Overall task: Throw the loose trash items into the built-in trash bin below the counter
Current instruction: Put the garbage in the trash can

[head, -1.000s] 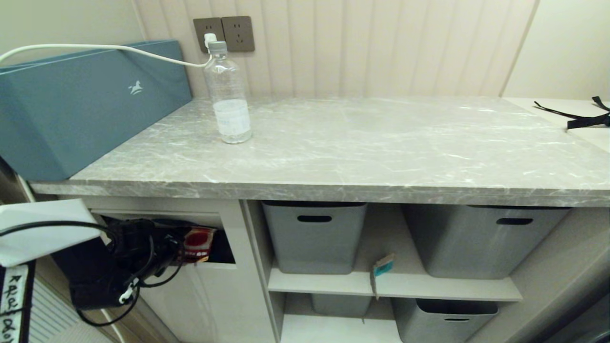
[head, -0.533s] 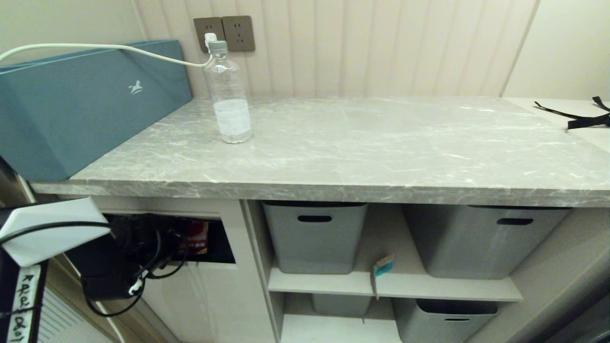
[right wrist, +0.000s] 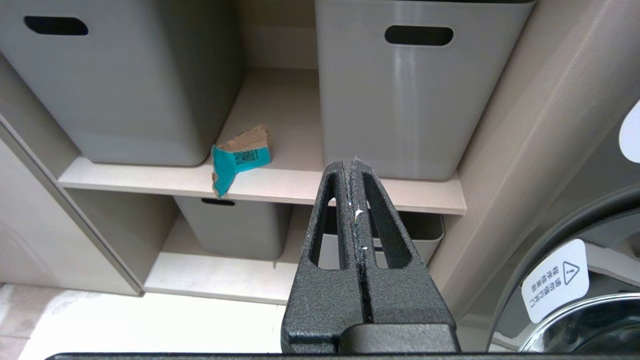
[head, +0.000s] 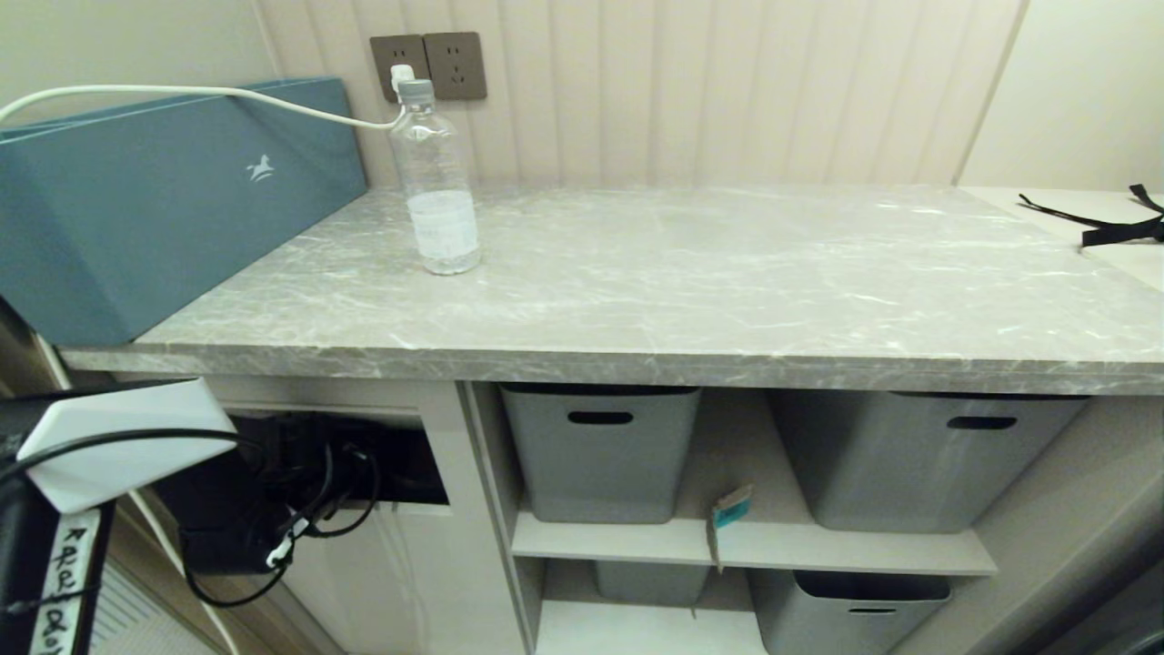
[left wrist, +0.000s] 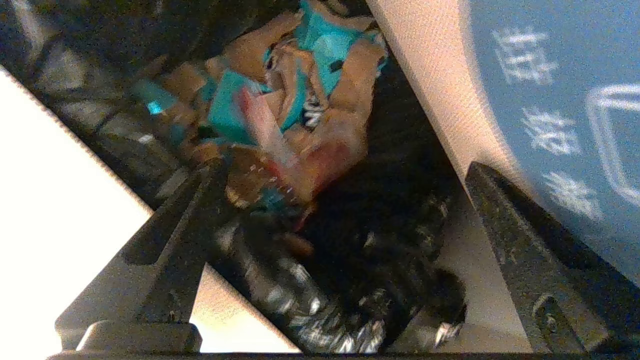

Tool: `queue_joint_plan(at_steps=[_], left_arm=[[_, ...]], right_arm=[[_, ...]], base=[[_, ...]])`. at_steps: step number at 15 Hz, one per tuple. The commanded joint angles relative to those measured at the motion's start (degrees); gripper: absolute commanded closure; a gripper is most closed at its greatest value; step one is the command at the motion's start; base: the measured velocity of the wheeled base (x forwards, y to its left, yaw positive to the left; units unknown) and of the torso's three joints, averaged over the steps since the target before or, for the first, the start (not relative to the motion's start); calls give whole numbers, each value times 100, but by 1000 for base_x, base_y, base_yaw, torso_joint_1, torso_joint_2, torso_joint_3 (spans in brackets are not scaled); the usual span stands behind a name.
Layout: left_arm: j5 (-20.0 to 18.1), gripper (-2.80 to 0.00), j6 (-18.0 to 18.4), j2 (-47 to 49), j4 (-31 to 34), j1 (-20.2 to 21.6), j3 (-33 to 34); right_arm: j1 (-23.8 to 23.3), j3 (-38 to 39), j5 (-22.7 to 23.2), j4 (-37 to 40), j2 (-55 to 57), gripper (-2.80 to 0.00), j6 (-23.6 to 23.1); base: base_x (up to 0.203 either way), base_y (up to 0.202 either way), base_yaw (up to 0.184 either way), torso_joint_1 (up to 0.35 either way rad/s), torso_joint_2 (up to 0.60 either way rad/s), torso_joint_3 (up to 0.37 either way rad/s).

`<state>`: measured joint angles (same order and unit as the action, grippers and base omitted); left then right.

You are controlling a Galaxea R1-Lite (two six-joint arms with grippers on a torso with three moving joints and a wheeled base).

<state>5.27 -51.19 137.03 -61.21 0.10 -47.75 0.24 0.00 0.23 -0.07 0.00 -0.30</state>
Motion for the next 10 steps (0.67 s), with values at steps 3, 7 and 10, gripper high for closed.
queue_joint_plan(at_steps=[3,7,10], left_arm=[[24,-280,-6,-687,-11,95,463],[20,-280,-177,-1752,-11,87,1382],[43,-280,-189,-2529,-7,98,1977]], right_arm=[[3,0,4,-1,-1,0,-5],[2,0,4,-1,-9,0,-5],[2,0,4,-1,-9,0,-5]], base=[[0,0,0,0,0,0],[0,0,0,0,0,0],[0,0,0,0,0,0]])
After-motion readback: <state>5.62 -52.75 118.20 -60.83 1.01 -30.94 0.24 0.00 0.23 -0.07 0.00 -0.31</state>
